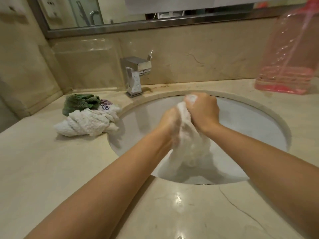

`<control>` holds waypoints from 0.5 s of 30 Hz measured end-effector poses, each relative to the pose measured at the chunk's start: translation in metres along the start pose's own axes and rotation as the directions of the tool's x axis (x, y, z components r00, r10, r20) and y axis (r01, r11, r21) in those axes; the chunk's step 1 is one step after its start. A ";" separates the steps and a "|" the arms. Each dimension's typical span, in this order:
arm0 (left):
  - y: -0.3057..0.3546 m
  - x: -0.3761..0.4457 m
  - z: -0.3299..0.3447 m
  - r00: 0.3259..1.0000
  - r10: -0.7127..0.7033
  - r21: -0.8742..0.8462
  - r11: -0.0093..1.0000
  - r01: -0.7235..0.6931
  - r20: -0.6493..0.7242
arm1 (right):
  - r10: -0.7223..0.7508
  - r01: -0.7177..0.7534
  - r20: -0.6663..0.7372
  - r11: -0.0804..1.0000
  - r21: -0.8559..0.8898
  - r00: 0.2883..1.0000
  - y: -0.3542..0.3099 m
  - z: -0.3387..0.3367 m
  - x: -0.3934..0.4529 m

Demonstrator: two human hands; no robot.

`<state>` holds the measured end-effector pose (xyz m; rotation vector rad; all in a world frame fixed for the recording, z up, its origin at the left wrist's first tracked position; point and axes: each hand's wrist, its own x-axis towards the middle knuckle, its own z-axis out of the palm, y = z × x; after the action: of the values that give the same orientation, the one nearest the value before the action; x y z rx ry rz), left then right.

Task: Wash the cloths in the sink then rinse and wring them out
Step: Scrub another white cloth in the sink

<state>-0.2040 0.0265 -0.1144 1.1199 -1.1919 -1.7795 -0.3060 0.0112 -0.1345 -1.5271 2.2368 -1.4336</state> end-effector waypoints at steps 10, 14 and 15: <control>-0.008 0.027 -0.018 0.978 0.088 0.104 0.992 -0.069 -0.189 | -0.098 0.037 0.308 0.979 0.198 0.946 0.007 0.012 0.005; -0.005 0.030 -0.022 0.937 0.291 0.226 0.943 -0.246 -0.191 | -0.158 -0.230 0.584 0.814 0.534 0.796 -0.001 0.004 -0.003; -0.004 0.031 -0.022 0.926 0.322 0.231 0.933 -0.274 -0.200 | -0.175 -0.226 0.647 0.843 0.488 0.743 0.000 0.004 -0.003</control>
<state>-0.1951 -0.0068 -0.1307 1.1536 -1.3361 -1.2805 -0.3020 0.0109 -0.1379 -1.4632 1.2710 -1.0950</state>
